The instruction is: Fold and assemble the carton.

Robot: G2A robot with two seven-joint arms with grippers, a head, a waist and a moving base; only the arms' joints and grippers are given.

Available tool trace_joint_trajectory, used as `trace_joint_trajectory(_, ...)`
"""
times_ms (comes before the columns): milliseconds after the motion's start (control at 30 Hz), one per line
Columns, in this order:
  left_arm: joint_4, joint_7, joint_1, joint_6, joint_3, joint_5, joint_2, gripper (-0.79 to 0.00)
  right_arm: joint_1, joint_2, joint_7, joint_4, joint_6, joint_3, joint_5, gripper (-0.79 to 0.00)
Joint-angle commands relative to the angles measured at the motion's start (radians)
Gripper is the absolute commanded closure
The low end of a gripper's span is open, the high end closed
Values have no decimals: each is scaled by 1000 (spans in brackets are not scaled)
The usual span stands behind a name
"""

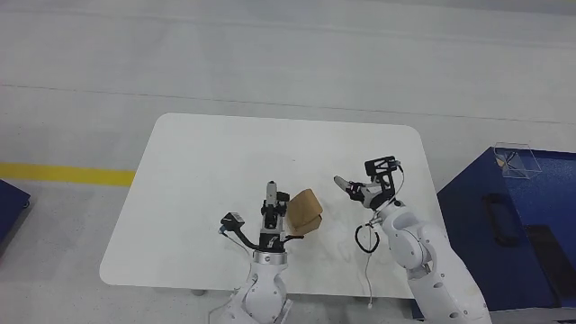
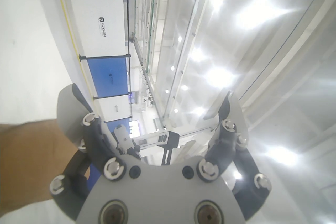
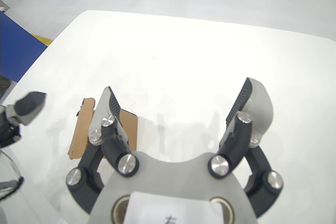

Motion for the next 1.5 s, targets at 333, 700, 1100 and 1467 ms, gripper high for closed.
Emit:
trace_joint_trajectory(333, -385, -622, 49, 1002, -99, 259, 47, -785, -15, 2, 28, -20, 0, -8, -56, -785)
trace_joint_trajectory(700, -344, -760, 23, 1009, -104, 240, 53, -785, -19, 1, 40, -16, -29, -9, -30, -785)
trace_joint_trajectory(1100, -283, -923, -39, 1105, -93, 395, 75, -597, -8, -5, 38, 3, -16, -57, -100, -785)
trace_joint_trajectory(1467, -206, -872, -48, 1022, -81, 306, 69, -468, -8, -9, 46, 8, -26, -74, -97, -785)
